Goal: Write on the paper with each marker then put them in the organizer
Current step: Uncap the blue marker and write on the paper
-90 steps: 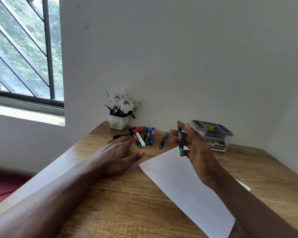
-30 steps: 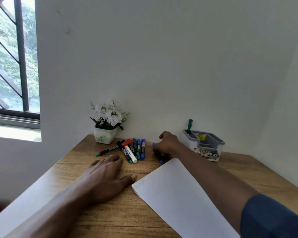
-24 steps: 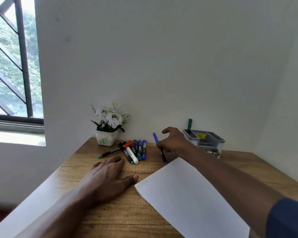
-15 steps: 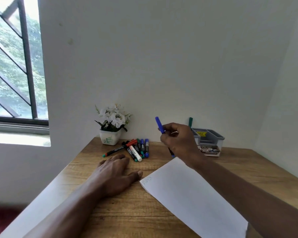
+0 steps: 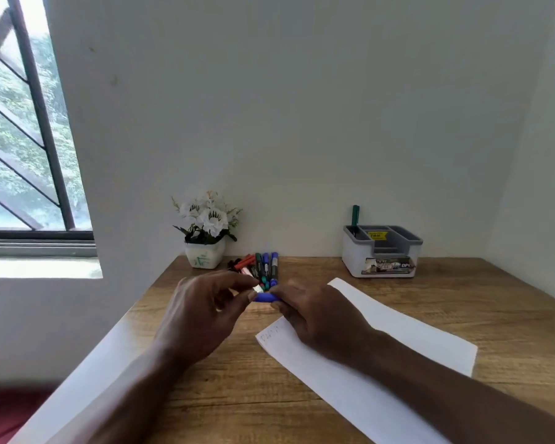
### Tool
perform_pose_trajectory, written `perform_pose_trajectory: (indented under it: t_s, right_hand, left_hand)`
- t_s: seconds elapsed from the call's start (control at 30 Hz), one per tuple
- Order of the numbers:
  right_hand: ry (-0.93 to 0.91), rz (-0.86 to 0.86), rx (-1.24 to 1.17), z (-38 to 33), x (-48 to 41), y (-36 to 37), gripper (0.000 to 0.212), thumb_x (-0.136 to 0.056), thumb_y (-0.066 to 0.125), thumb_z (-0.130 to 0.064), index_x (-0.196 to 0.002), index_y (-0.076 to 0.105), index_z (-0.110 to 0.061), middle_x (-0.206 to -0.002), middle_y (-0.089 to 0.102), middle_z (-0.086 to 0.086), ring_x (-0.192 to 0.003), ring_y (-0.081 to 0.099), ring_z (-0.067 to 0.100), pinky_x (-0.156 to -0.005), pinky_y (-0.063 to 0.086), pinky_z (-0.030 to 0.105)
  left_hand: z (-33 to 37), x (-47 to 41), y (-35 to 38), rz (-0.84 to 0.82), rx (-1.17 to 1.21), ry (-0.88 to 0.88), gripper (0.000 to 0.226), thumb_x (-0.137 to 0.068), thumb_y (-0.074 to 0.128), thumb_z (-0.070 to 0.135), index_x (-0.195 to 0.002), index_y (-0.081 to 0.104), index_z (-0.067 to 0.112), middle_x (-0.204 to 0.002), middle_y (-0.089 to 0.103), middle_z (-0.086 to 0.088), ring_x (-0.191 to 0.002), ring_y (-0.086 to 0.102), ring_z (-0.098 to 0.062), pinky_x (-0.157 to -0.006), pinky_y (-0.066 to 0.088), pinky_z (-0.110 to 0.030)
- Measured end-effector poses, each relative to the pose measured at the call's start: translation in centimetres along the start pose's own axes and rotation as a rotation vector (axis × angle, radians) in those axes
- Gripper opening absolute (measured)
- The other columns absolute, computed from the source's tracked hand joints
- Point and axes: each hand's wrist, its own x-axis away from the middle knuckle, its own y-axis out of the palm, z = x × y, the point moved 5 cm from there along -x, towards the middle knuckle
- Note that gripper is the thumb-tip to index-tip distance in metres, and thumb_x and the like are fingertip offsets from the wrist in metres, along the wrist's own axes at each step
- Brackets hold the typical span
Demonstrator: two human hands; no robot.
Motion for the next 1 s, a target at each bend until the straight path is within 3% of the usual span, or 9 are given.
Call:
perform_pose_trajectory:
  t_s: [0.2, 0.57, 0.7, 0.8, 0.9, 1.0]
  right_hand:
    - [0.031, -0.025, -0.061, 0.0, -0.1, -0.4, 0.037, -0.100, 0.047, -0.034, -0.128, 0.068, -0.019, -0.097, 0.072, 0.004, -0.081, 0.063, 0.018, -0.066, 0.052, 0.033]
    - [0.084, -0.003, -0.150, 0.2, -0.4, -0.4, 0.044, -0.100, 0.044, -0.049, -0.136, 0.063, -0.031, -0.105, 0.077, -0.004, -0.084, 0.067, 0.014, -0.069, 0.056, 0.036]
    - [0.098, -0.008, -0.150, 0.1, -0.3, -0.3, 0.039, -0.101, 0.046, -0.047, -0.126, 0.069, -0.029, -0.094, 0.074, -0.008, -0.074, 0.060, 0.008, -0.060, 0.045, 0.028]
    - [0.184, 0.002, -0.196, 0.6, 0.0, -0.5, 0.047, -0.096, 0.040, -0.036, -0.137, 0.063, -0.024, -0.113, 0.073, -0.005, -0.090, 0.061, 0.008, -0.071, 0.045, 0.025]
    - [0.196, 0.006, -0.199, 0.7, 0.2, -0.5, 0.058, -0.094, 0.036, -0.029, -0.150, 0.049, -0.019, -0.139, 0.064, 0.001, -0.120, 0.060, 0.016, -0.099, 0.050, 0.032]
    - [0.150, 0.067, -0.204, 0.9, 0.2, -0.5, 0.056, -0.100, 0.045, -0.022, -0.155, 0.038, -0.029, -0.138, 0.064, 0.002, -0.121, 0.060, 0.017, -0.101, 0.049, 0.031]
  left_hand:
    - [0.0, 0.2, 0.9, -0.094, -0.033, 0.028, 0.024, -0.080, 0.084, 0.034, -0.103, 0.077, 0.039, -0.097, 0.071, 0.026, -0.074, 0.069, -0.005, -0.062, 0.058, -0.033]
    - [-0.8, 0.2, 0.5, -0.056, -0.062, -0.005, 0.020, -0.082, 0.083, 0.028, -0.096, 0.074, 0.039, -0.093, 0.071, 0.021, -0.070, 0.065, -0.013, -0.057, 0.052, -0.030]
    - [-1.4, 0.5, 0.1, -0.022, -0.045, -0.059, 0.023, -0.080, 0.085, 0.028, -0.090, 0.073, 0.044, -0.090, 0.070, 0.023, -0.067, 0.062, -0.013, -0.055, 0.043, -0.015]
    - [-2.7, 0.5, -0.6, 0.033, -0.007, -0.168, 0.020, -0.081, 0.085, 0.029, -0.090, 0.074, 0.044, -0.087, 0.071, 0.020, -0.065, 0.062, -0.014, -0.060, 0.050, -0.024]
    - [-3.8, 0.7, -0.9, 0.034, -0.006, -0.256, 0.011, -0.082, 0.082, 0.036, -0.090, 0.075, 0.039, -0.082, 0.071, 0.017, -0.061, 0.063, -0.010, -0.065, 0.056, -0.035]
    - [-3.9, 0.8, -0.8, -0.011, -0.080, -0.286, 0.008, -0.082, 0.080, 0.044, -0.087, 0.075, 0.040, -0.079, 0.071, 0.019, -0.069, 0.064, -0.003, -0.065, 0.055, -0.033]
